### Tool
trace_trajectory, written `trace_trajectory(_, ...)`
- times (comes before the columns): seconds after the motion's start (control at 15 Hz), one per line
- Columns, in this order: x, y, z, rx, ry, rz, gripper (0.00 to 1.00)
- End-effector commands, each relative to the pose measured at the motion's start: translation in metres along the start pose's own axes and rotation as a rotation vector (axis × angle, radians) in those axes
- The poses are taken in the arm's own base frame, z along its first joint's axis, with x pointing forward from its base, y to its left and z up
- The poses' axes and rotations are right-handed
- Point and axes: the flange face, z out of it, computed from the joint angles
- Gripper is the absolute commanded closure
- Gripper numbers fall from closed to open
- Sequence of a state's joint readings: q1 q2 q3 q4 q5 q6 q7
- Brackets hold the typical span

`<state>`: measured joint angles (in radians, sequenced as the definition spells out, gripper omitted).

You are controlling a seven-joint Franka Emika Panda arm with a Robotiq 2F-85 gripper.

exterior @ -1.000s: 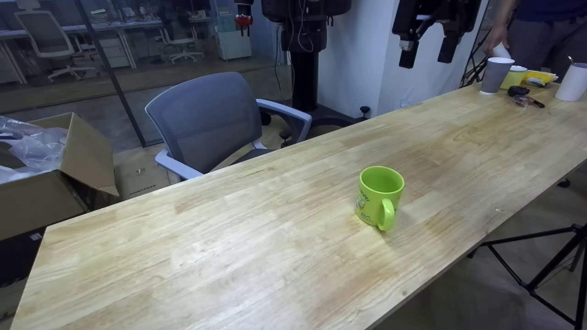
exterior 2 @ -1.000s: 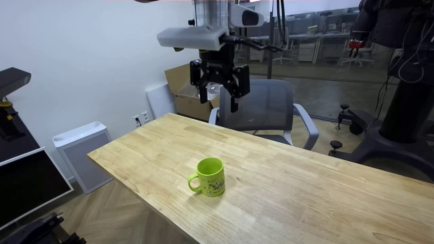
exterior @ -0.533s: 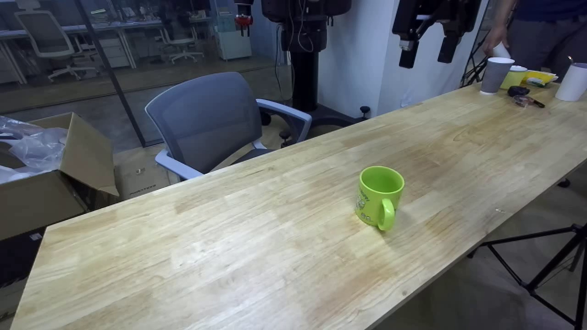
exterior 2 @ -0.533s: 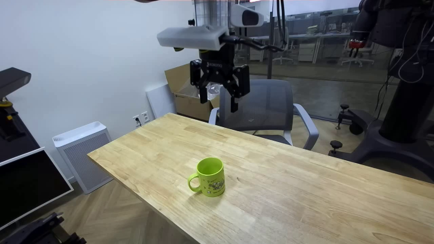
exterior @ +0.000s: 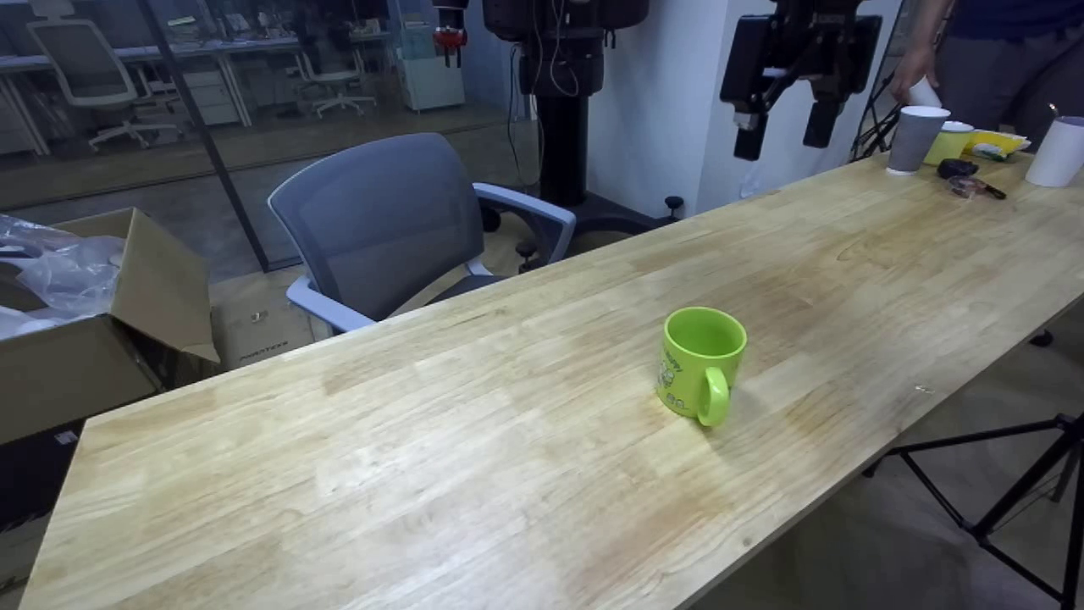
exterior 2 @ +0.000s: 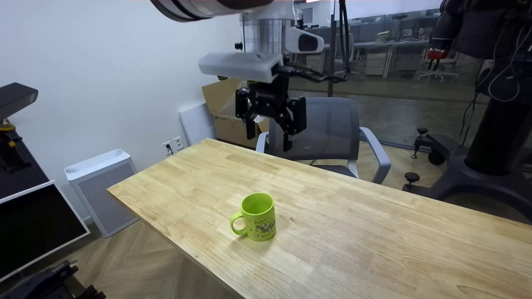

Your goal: Move the yellow mug to the right

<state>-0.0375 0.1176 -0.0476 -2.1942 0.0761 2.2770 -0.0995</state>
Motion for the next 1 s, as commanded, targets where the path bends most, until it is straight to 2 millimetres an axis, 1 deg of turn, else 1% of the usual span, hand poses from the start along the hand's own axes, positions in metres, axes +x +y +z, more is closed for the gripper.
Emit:
trace_trajectory(0.0, 0.002, 0.006, 0.020, -0.011, -0.006, 0.032, 0.00)
trace_trajectory(0.4, 0.000, 0.019, 0.066, -0.022, -0.061, 0.068, 0.00)
trace_trajectory(0.67, 0.006, 0.017, 0.090, -0.045, -0.069, 0.084, 0.00)
trace_trajectory(0.93, 0.013, 0.010, 0.105, -0.095, -0.033, 0.136, 0.00)
